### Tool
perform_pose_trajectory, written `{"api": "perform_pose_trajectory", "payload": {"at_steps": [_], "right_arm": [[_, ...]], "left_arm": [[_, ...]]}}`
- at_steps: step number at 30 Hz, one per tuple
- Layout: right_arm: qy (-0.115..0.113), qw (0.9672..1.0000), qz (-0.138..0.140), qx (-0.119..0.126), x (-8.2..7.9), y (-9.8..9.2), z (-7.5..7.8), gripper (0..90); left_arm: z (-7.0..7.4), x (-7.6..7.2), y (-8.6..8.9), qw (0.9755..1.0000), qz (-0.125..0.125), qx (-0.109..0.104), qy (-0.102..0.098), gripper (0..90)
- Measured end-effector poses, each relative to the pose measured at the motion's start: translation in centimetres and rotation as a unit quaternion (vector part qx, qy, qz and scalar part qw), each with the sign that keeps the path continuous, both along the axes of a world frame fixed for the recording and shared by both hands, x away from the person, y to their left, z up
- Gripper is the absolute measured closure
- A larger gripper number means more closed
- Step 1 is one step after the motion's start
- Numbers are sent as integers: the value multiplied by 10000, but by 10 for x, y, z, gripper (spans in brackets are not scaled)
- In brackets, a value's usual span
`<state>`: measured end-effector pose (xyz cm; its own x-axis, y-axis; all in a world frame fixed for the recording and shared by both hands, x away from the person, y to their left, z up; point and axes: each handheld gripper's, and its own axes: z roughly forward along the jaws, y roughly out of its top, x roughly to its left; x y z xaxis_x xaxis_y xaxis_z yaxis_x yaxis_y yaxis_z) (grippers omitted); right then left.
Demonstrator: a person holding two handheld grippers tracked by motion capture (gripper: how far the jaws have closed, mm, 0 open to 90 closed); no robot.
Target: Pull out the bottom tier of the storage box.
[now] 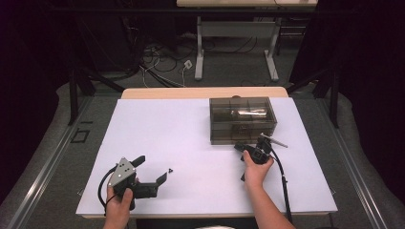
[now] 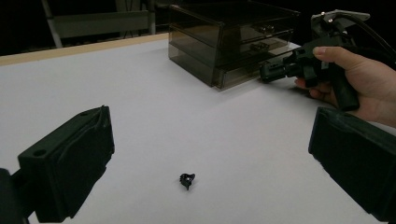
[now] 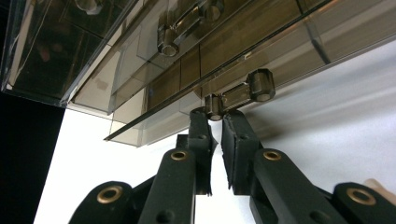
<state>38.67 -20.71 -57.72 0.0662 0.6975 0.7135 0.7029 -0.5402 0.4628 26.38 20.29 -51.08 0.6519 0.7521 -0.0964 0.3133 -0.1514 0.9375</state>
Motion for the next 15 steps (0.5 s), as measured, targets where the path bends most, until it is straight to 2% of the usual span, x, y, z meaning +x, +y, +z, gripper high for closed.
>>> {"api": "perform_pose_trajectory", "payload": {"at_steps": [2, 3, 5, 6, 8, 9, 10, 12, 13, 15], "right_arm": [[20, 10000, -72, 62, -1, 1, 1, 830], [53, 10000, 71, 1, -2, -1, 0, 830], [32, 10000, 32, 28, -3, 0, 1, 830], [80, 9999, 99, -30, -5, -1, 1, 830], [39, 10000, 50, 38, -5, -1, 0, 830], [14, 10000, 81, -29, -5, -1, 0, 830], [60, 9999, 80, 96, -6, -1, 1, 830], [126, 9998, 132, -22, -7, -2, 1, 830], [27, 9999, 98, -43, -8, -1, 0, 830], [61, 9999, 143, -38, -9, -2, 0, 830]], "left_arm": [[0, 0, 0, 10000, 1, -3, -2, 4], [0, 0, 0, 10000, -1, -4, 0, 4], [0, 0, 0, 10000, 1, 2, 2, 4], [0, 0, 1, 10000, 4, -1, 4, 4], [0, 0, 1, 10000, 7, -1, 3, 4], [0, 0, 1, 10000, 5, -4, 4, 4], [0, 0, 1, 10000, 7, -3, 4, 4], [0, 0, 1, 10000, 7, -5, 4, 4], [0, 0, 1, 10000, 6, -4, 3, 4], [0, 0, 1, 10000, 6, -7, 3, 4]]}}
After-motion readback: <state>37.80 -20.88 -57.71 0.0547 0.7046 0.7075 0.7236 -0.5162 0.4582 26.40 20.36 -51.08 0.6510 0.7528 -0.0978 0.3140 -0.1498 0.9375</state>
